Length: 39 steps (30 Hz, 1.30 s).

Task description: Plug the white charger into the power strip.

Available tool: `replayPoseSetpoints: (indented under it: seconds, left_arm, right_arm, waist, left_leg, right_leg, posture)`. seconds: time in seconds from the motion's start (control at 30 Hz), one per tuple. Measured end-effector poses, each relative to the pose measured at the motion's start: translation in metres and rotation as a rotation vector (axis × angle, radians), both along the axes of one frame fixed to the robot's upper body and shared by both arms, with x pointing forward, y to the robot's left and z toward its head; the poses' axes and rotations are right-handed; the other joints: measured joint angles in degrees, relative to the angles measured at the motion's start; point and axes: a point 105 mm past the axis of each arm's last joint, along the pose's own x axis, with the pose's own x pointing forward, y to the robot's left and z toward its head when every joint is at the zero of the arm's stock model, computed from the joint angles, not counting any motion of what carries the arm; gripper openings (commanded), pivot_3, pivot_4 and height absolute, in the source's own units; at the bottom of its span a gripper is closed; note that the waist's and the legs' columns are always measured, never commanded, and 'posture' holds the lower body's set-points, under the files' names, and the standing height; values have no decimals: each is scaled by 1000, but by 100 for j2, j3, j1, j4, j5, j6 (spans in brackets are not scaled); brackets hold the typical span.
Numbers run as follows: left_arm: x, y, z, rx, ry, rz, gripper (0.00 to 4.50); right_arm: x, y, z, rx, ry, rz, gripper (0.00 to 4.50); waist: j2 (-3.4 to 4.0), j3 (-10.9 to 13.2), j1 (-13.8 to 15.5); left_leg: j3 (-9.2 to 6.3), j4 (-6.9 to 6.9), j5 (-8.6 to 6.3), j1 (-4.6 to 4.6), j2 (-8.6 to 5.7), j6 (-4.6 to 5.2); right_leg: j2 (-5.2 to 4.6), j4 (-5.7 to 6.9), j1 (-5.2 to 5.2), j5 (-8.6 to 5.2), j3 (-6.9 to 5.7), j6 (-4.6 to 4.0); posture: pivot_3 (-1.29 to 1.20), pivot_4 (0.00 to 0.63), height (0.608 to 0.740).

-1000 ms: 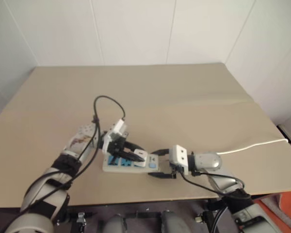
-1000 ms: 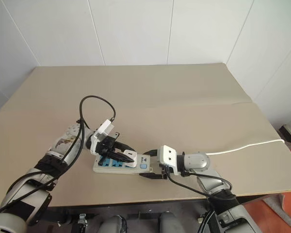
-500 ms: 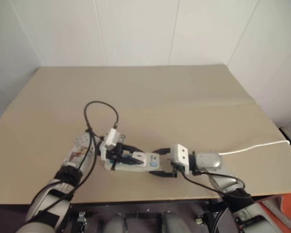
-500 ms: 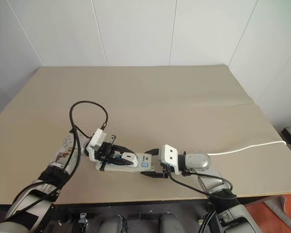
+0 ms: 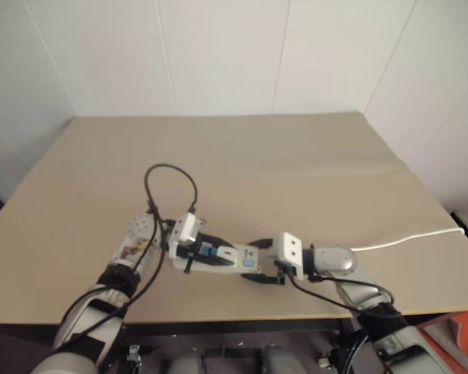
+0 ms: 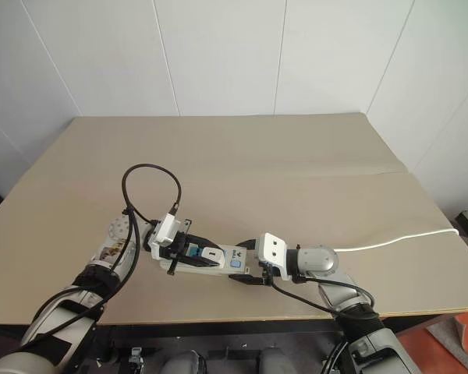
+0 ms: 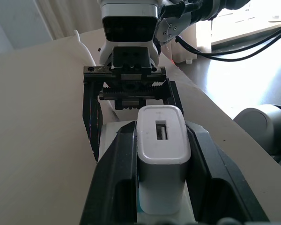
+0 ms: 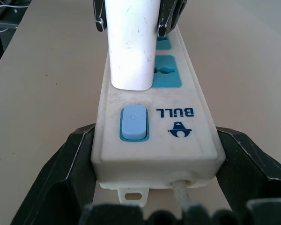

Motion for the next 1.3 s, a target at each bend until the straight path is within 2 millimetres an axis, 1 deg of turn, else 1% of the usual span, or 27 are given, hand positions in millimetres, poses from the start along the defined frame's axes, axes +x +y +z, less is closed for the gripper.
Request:
replayPoseSetpoints:
  seconds: [0.27,0.33,0.37,0.4,0.5,0.57,0.63,0.67,0.77,0.87,1.03,1.1,1.17,1.27,1.3]
  left_arm:
    - [1,0,-1,8,51,6,1021]
    - [1,0,-1,10,57,5,1730]
    - [1,2,-6,42,63,14,1869]
    - [2,10,-15,78,86,49,2124]
    - [7,24,-12,93,75,97,3094]
    - [7,27,-11,84,69,101,3737]
    - [6,28,-10,80,55,98,4295]
    - [6,28,-10,79,47,96,4436]
    - [4,29,-9,84,30,89,4436]
    - [1,33,-3,101,31,71,4436]
    - [-3,47,5,141,33,64,4436]
    - [-3,52,9,139,44,77,4436]
    - [-3,59,15,133,56,92,4436]
    - [2,76,34,127,44,144,4436]
    - [5,80,44,108,23,166,4500]
  right_arm:
    - [-1,1,-2,-3,6,1,3399]
    - [-1,1,-2,-3,6,1,3399]
    - [-1,1,-1,-3,3,6,3399]
    - [-2,4,-1,-5,-1,16,3399]
    - [-3,4,0,5,-2,22,3399]
    - [-4,4,0,9,0,31,3399]
    - [-5,5,1,11,0,38,3399]
    - [-5,5,1,11,-1,41,3399]
    - [-5,5,2,12,-4,45,3399]
    - [-5,7,3,15,-12,52,3399]
    - [-6,9,5,16,-26,70,3399]
    - [-6,9,7,15,-31,74,3399]
    - [-5,10,8,17,-36,75,3399]
    - [-4,10,10,25,-16,61,3399]
    - [-2,10,11,26,-6,51,4130]
  waist:
    - [-1,-43,-10]
    - [-2,-43,-12]
    - [-2,-43,-15]
    - [-2,-43,-36]
    - [7,-48,-36]
    - [9,-50,-36]
    - [8,-51,-43]
    - [8,-51,-47]
    - [7,-50,-55]
    - [-4,-42,-95]
    - [-19,-33,-151]
    - [-25,-27,-151]
    - [-40,-6,-151]
    - [-61,23,-148]
    - [-62,29,-139]
  left_leg:
    - [2,0,1,1,-2,1]
    - [2,-1,1,0,-2,1]
    - [2,-2,1,0,-2,1]
    - [4,-3,1,-3,-4,1]
    - [6,-11,1,-19,-2,3]
    - [7,-13,1,-28,-1,3]
    - [7,-20,1,-36,-1,3]
    - [8,-24,1,-39,-2,3]
    - [8,-30,1,-46,-1,3]
    - [7,-30,1,-65,2,3]
    - [7,-30,2,-157,2,4]
    - [3,-29,2,-174,4,4]
    - [1,-29,2,-184,8,4]
    - [1,-29,2,-190,9,4]
    - [1,-29,2,-191,9,4]
  right_leg:
    - [9,-1,-1,1,21,1]
    - [10,-2,-3,1,22,2]
    - [10,-1,-5,1,24,2]
    - [11,0,-18,1,30,2]
    - [16,-2,-24,-2,33,4]
    - [20,-1,-19,1,34,28]
    - [21,-3,-25,0,35,41]
    - [20,-4,-27,-4,35,42]
    - [21,-8,-33,-4,36,42]
    - [21,-9,-50,-4,35,43]
    - [23,-4,-141,-1,35,44]
    - [26,-4,-153,-1,30,43]
    - [28,-3,-162,-1,28,43]
    - [28,-3,-169,-1,27,43]
    - [27,-4,-169,-1,25,43]
  posture:
    - [0,150,740]
    - [0,150,740]
    - [0,150,740]
    - [0,150,740]
    - [0,150,740]
    - [0,150,740]
    - [0,150,740]
    - [0,150,740]
    - [0,150,740]
    - [0,150,740]
    - [0,150,740]
    - [0,150,740]
    - [0,150,740]
    - [0,150,740]
    - [0,150,740]
